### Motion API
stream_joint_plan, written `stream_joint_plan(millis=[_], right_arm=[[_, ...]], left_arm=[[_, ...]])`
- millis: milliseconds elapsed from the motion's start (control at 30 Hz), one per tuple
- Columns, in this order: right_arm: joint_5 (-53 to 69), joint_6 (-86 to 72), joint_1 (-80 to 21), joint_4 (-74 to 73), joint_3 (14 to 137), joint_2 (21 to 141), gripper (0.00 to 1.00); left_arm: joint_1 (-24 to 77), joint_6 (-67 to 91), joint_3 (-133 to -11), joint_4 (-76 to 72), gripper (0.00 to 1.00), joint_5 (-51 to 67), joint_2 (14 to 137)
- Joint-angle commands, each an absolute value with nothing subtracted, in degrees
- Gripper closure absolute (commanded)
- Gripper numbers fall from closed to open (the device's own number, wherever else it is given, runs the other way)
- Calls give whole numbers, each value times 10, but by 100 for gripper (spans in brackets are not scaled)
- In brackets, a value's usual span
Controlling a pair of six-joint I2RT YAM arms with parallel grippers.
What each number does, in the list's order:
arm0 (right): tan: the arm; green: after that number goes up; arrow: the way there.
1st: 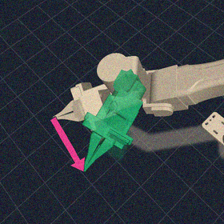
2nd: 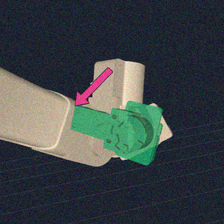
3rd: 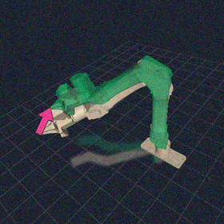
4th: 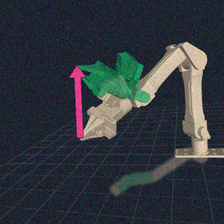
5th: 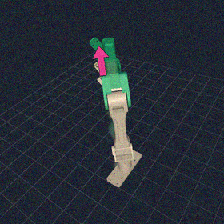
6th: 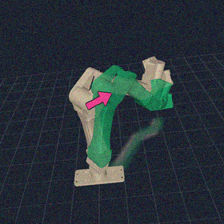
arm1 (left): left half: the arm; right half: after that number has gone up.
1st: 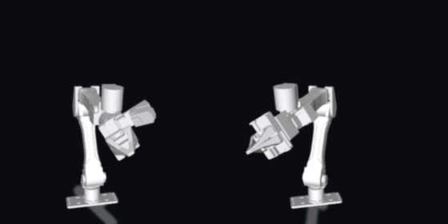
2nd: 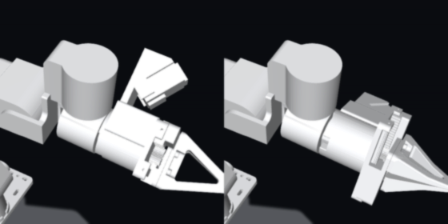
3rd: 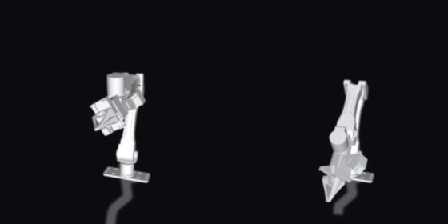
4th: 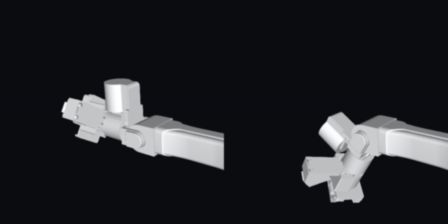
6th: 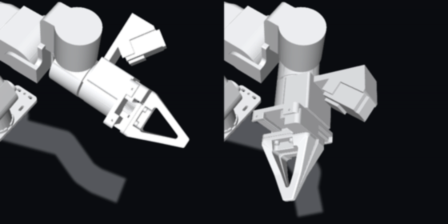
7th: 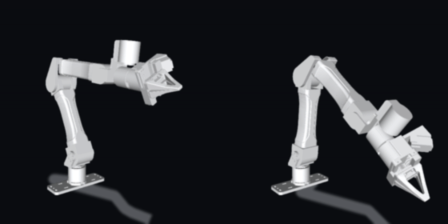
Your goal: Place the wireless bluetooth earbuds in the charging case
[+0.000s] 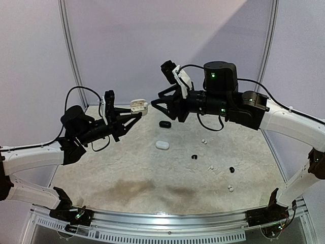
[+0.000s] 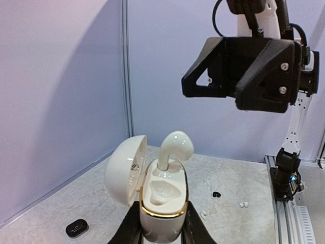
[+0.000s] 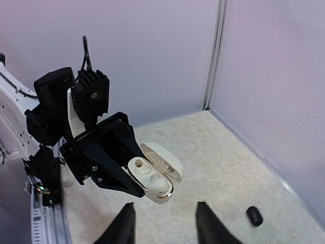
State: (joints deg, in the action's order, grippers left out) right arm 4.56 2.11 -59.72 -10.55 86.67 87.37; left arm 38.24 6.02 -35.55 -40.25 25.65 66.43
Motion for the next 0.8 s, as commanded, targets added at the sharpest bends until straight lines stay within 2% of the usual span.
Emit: stream_joint_plan(millis=[0, 67, 100, 767], right_arm=[[48, -6, -592, -129, 880, 879, 75], [55, -17, -592, -129, 884, 888, 97], [59, -19, -592, -127, 886, 892, 100], [94, -13, -591, -102, 907, 946, 100]], left_arm=[[381, 57, -359, -391, 100, 258, 664], [381, 56, -360, -389, 100, 259, 664], [381, 55, -361, -388, 100, 260, 664], [381, 49, -365, -384, 100, 264, 663]])
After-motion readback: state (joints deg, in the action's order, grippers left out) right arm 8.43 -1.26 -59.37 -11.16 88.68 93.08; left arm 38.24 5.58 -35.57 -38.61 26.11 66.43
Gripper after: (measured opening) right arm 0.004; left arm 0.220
